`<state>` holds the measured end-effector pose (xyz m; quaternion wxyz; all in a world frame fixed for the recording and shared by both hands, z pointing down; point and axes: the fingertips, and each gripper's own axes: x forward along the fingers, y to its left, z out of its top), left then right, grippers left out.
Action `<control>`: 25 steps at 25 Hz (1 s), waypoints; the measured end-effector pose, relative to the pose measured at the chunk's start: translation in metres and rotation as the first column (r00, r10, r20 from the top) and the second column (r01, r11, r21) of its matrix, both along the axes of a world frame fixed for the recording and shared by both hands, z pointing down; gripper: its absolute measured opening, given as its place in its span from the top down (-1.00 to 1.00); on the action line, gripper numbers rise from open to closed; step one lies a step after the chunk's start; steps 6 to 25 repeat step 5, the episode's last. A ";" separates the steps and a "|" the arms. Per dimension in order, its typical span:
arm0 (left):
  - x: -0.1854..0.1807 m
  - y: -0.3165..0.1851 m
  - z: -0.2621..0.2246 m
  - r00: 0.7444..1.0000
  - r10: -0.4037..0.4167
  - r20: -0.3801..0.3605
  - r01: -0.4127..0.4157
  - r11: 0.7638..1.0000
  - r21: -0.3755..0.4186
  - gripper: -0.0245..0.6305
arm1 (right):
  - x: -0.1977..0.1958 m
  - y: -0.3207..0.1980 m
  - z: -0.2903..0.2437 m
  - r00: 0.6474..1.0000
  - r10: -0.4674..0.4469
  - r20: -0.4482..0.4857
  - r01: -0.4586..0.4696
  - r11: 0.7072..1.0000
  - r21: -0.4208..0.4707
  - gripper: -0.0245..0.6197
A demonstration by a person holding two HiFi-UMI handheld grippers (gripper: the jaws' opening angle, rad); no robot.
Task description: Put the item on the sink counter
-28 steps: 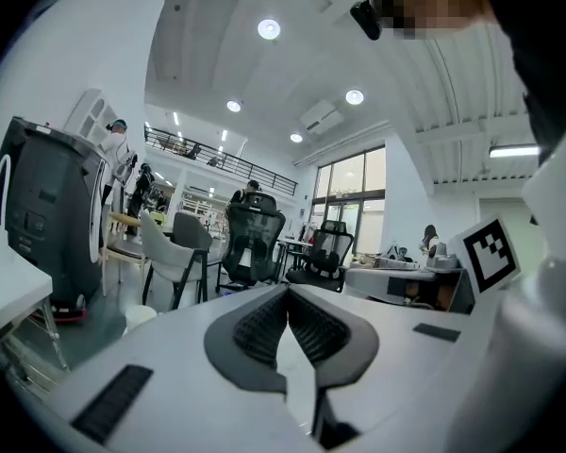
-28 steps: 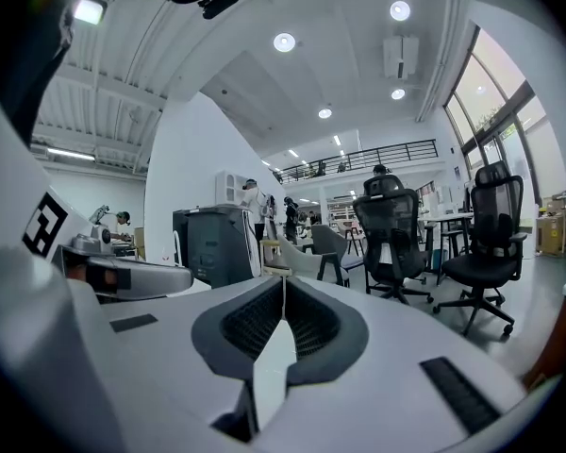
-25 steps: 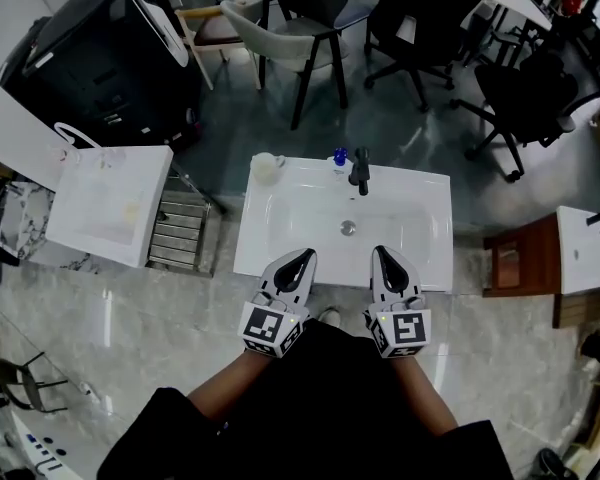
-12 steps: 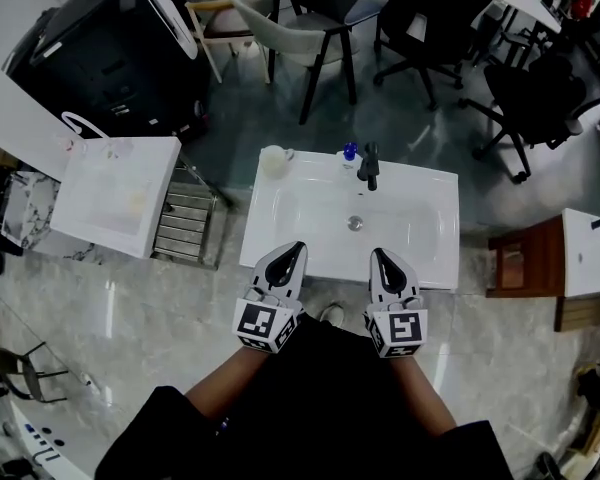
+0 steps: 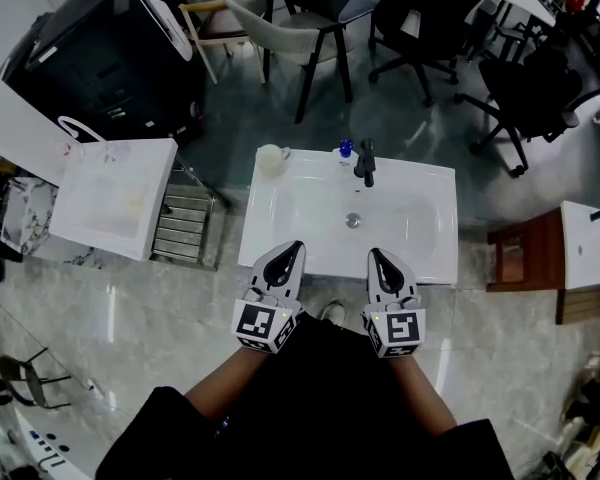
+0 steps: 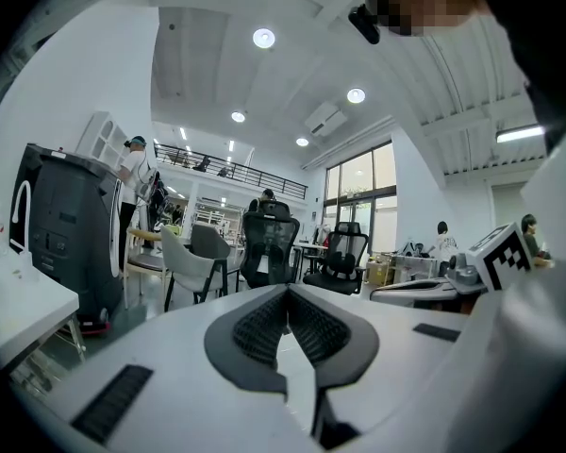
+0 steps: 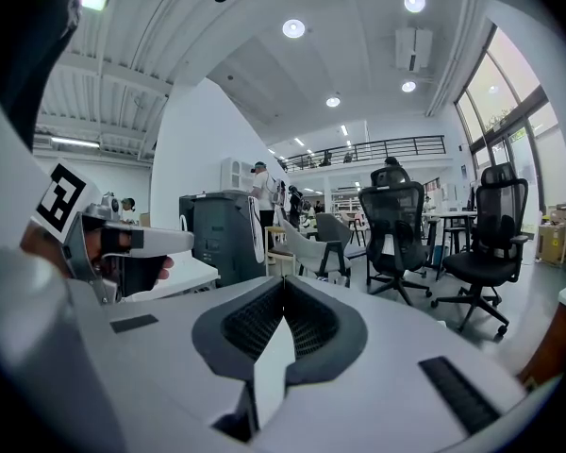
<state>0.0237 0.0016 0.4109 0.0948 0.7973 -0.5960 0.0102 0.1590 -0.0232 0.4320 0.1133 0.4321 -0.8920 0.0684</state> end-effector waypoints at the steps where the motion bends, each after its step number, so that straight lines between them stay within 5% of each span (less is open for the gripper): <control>1: 0.002 0.000 0.000 1.000 0.004 -0.001 -0.004 1.000 0.002 0.87 | 0.000 0.000 0.001 1.000 0.003 0.000 -0.003 1.000 -0.003 0.83; 25: 0.007 0.005 0.002 1.000 0.015 -0.005 -0.015 1.000 -0.006 0.87 | 0.002 0.008 0.004 1.000 0.012 0.008 -0.012 1.000 -0.024 0.83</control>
